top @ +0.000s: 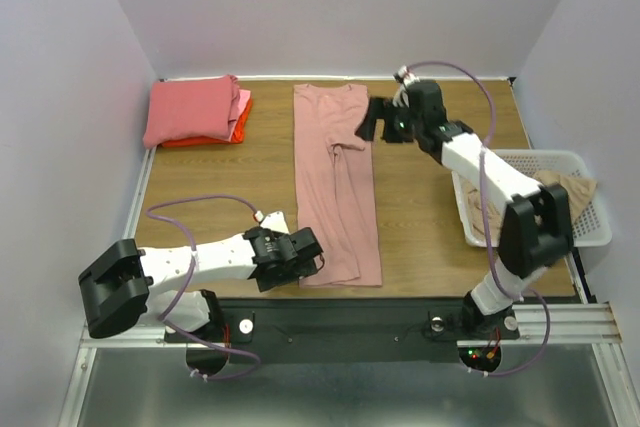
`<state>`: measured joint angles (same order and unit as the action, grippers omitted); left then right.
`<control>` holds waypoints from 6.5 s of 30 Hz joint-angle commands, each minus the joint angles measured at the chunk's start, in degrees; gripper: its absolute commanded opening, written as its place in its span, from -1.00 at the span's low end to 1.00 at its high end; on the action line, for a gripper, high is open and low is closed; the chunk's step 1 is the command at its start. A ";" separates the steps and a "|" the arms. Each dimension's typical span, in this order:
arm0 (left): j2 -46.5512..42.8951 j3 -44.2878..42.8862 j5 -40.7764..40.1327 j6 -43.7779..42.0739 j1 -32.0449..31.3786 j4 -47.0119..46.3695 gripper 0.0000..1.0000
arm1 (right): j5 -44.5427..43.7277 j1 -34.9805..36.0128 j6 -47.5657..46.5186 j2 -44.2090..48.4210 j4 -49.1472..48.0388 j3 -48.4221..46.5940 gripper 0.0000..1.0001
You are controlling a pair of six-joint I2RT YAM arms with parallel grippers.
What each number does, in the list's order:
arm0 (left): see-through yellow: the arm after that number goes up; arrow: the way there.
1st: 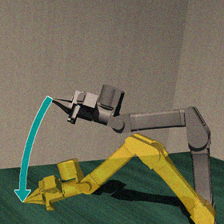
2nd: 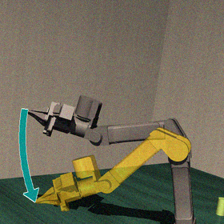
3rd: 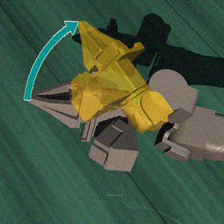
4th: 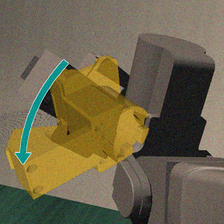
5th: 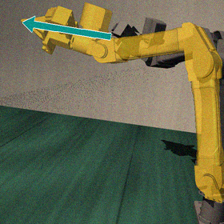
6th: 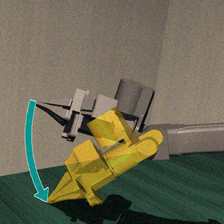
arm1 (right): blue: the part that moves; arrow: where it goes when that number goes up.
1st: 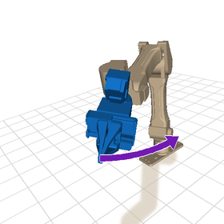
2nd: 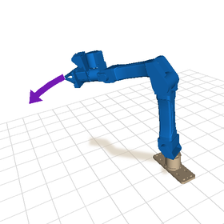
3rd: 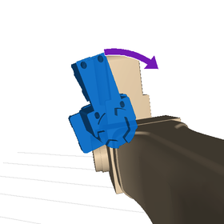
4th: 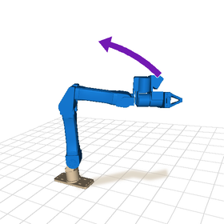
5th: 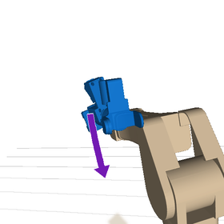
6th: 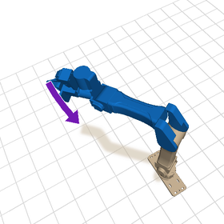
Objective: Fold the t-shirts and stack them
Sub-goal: Fold the tshirt
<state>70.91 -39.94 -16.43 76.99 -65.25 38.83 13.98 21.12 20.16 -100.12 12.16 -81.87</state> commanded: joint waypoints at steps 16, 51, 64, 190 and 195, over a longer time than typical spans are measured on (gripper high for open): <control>2.55 8.92 10.18 -9.84 4.96 -16.85 0.30 | 2.19 12.70 20.70 38.69 6.37 49.17 0.89; 0.28 12.61 14.76 -7.65 5.22 -21.43 -1.00 | -7.21 24.75 29.06 32.09 11.30 53.48 -0.84; 0.01 -0.30 8.87 -15.72 13.83 -15.35 -1.00 | -24.68 24.67 24.05 31.65 13.68 39.18 -0.99; 18.55 -9.45 24.60 -35.68 39.33 -41.99 0.66 | -15.31 5.25 17.36 3.97 -1.79 22.36 0.90; 22.07 -9.54 23.72 -35.94 39.33 -42.26 0.36 | -8.10 4.10 18.94 1.42 -5.92 23.59 0.71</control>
<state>91.77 -47.92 6.72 42.57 -25.63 -2.11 -0.34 25.80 36.40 -98.17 12.19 -58.22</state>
